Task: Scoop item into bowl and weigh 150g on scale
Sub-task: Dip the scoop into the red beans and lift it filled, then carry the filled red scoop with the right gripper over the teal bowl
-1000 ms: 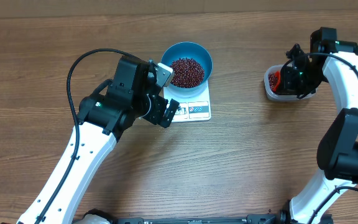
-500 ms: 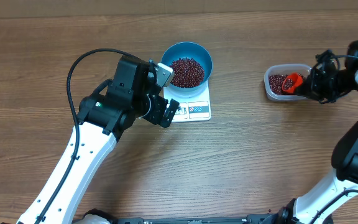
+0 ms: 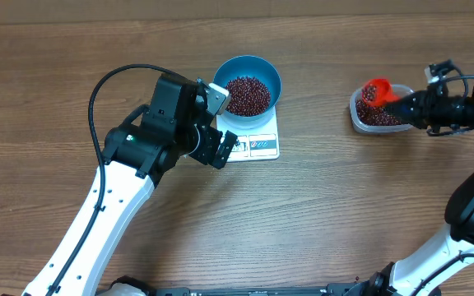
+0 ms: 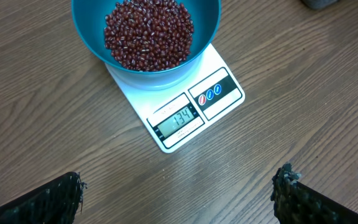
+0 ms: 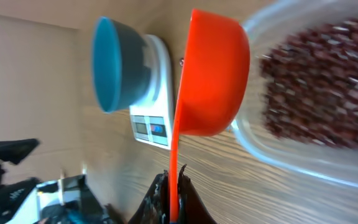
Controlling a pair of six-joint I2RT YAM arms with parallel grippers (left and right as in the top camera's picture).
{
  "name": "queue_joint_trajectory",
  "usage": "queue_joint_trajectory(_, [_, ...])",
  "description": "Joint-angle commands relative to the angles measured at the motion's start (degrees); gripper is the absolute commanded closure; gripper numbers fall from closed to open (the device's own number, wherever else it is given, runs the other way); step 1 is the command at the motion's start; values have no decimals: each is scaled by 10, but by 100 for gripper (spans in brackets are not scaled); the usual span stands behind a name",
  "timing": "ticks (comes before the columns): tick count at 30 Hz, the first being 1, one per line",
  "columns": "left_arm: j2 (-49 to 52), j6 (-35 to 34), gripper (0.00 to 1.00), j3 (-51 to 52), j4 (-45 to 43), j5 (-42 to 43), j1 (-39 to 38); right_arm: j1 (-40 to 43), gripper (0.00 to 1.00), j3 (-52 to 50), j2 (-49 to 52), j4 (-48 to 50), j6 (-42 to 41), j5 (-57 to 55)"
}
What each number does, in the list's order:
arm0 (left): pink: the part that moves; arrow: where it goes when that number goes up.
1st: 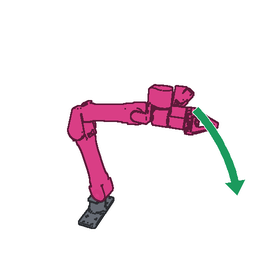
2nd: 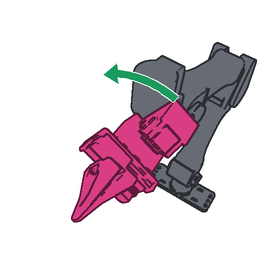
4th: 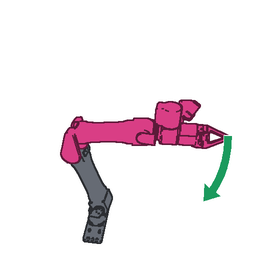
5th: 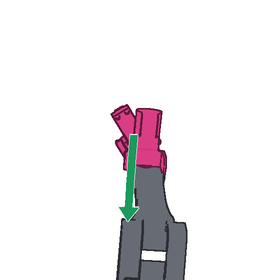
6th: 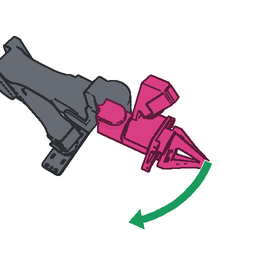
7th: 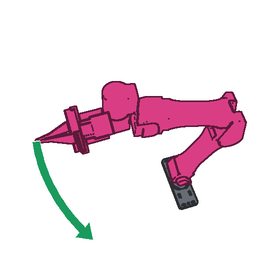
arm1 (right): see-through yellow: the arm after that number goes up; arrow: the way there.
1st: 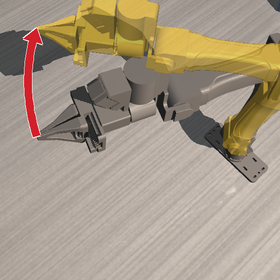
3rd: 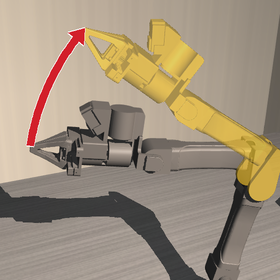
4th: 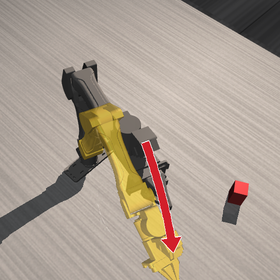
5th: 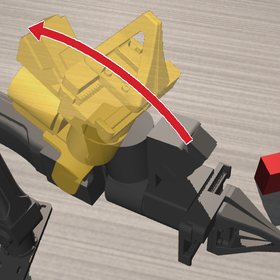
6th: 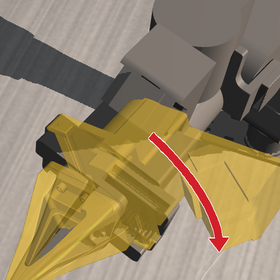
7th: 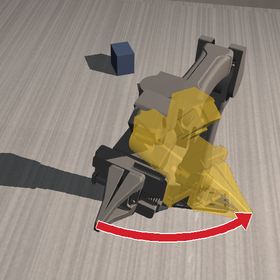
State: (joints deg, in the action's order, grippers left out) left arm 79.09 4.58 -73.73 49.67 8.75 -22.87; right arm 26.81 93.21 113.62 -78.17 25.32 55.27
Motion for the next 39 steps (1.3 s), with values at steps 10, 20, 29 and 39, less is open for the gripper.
queue_joint_trajectory(10, [-3,-7,0,1,-2,-3,0,-130,96,35,-24,12,-4,89])
queue_joint_trajectory(20, [-3,-7,1,1,-2,-3,0,-251,96,78,-24,95,-136,17])
queue_joint_trajectory(29, [-3,-7,1,1,-2,-3,0,-352,96,148,-24,136,-229,-122])
queue_joint_trajectory(39, [-3,-7,0,1,-2,-3,0,-406,96,156,-24,152,-241,-198])
